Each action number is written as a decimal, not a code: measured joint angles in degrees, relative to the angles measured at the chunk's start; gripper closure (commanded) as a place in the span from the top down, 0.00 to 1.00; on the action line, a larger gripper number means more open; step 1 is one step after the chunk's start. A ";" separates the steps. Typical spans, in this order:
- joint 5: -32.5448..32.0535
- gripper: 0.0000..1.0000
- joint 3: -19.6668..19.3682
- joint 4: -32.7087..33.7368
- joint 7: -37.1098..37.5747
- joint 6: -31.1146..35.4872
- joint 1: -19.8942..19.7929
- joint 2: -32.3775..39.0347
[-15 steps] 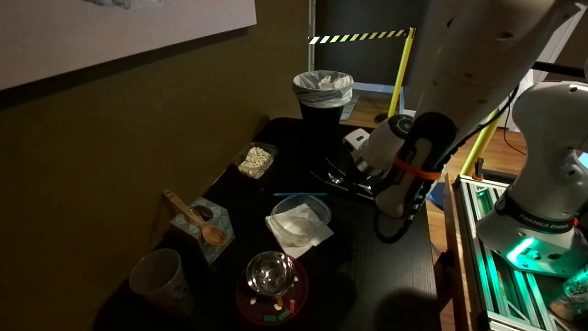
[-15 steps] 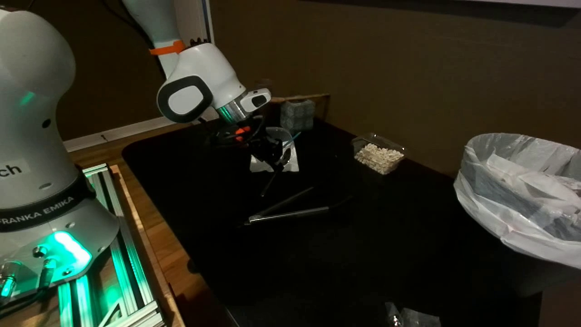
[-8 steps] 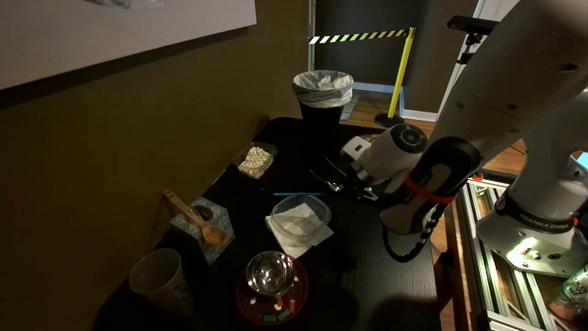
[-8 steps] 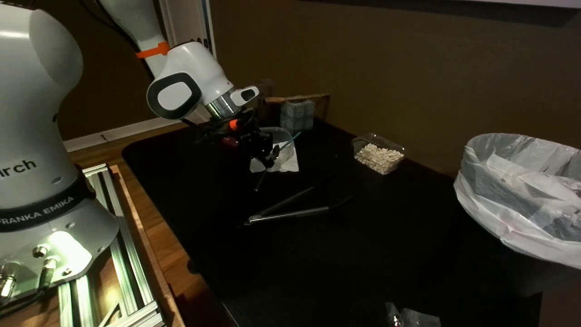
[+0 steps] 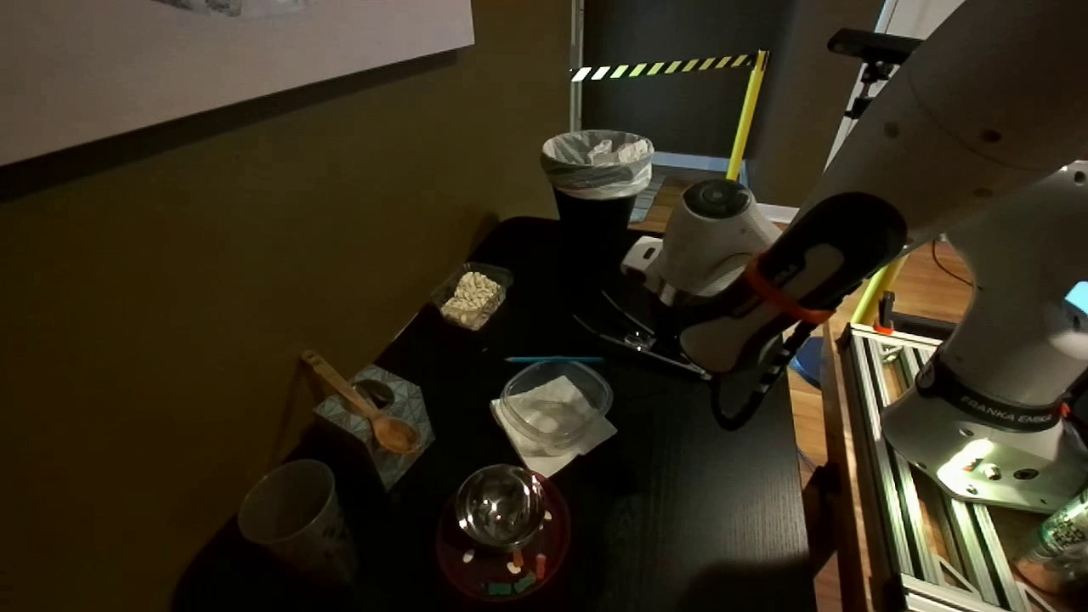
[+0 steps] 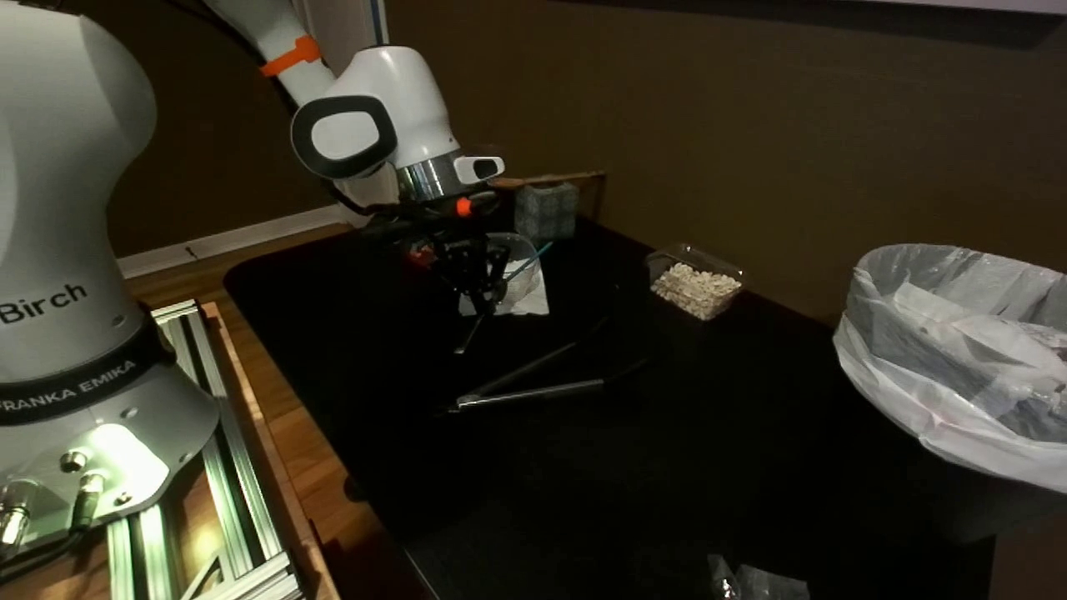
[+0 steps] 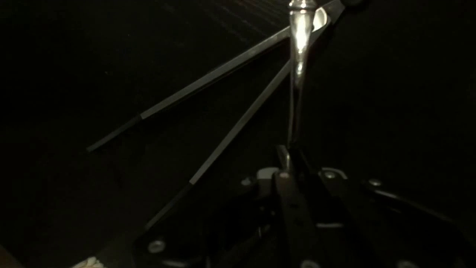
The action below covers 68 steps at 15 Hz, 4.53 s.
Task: Put the spoon into the bowl
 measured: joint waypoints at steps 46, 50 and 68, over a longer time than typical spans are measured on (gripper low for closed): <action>-66.96 0.02 64.49 51.30 30.85 -49.32 -65.22 1.83; -68.23 0.48 66.63 51.33 33.01 -51.43 -66.16 2.65; -82.97 1.00 69.98 39.61 43.79 -36.99 -66.49 -11.05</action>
